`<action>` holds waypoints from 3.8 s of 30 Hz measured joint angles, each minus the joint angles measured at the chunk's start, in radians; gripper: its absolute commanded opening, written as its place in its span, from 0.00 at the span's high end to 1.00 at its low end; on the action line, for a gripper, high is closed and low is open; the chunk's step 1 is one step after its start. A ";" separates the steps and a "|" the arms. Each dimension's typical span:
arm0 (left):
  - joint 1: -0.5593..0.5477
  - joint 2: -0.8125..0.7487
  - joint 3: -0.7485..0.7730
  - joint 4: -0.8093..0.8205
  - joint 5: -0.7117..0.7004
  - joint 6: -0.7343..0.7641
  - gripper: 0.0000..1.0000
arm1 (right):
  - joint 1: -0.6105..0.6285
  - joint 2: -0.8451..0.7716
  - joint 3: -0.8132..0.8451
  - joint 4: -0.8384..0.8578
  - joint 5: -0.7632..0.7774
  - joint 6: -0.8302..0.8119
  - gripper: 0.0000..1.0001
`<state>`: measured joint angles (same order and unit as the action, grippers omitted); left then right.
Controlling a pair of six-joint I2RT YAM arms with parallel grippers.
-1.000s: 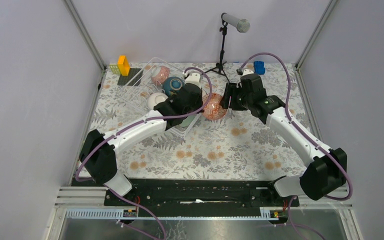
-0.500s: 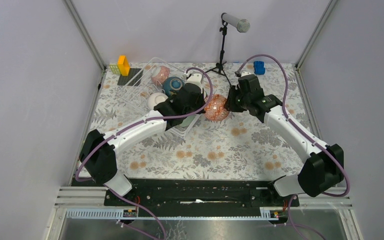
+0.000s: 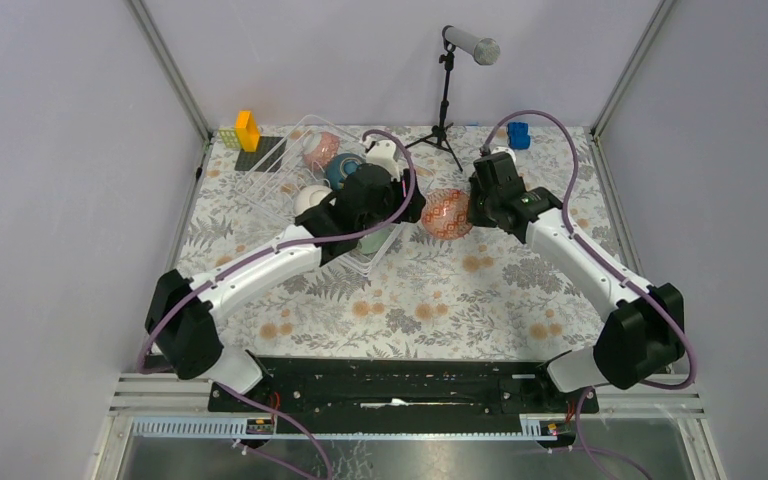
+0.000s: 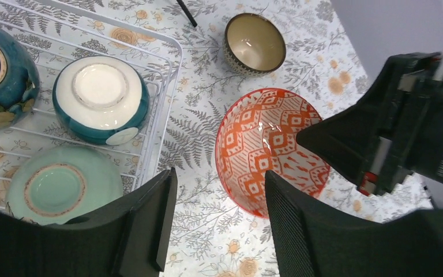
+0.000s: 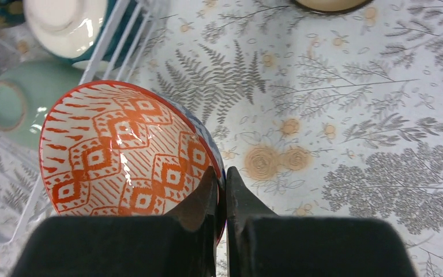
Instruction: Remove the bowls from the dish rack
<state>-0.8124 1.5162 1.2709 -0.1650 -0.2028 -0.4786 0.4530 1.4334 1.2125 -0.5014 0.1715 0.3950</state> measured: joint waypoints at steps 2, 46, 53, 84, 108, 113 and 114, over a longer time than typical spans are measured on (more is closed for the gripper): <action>0.006 -0.026 -0.011 0.009 0.002 -0.011 0.35 | -0.008 0.005 0.000 -0.006 0.029 0.008 1.00; 0.140 -0.140 -0.135 -0.068 -0.182 -0.072 0.29 | -0.499 0.238 -0.190 0.179 -0.001 0.267 0.61; 0.142 -0.140 -0.135 -0.071 -0.209 -0.072 0.28 | -0.499 0.237 -0.190 0.208 -0.016 0.257 0.42; 0.282 0.122 0.072 -0.144 -0.393 0.072 0.01 | -0.460 -0.203 -0.357 0.262 -0.351 0.167 0.00; 0.210 0.263 0.097 -0.309 -0.110 0.113 0.16 | -0.315 -0.211 -0.357 0.275 -0.401 0.132 0.00; 0.210 0.293 0.098 -0.313 -0.106 0.106 0.19 | -0.311 -0.211 -0.357 0.275 -0.401 0.132 0.00; 0.210 0.298 0.098 -0.313 -0.105 0.104 0.21 | -0.309 -0.211 -0.357 0.275 -0.402 0.131 0.00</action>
<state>-0.6022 1.8137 1.3685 -0.4778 -0.3080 -0.3744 0.1436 1.2221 0.8551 -0.2268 -0.2302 0.5262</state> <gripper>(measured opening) 0.825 0.994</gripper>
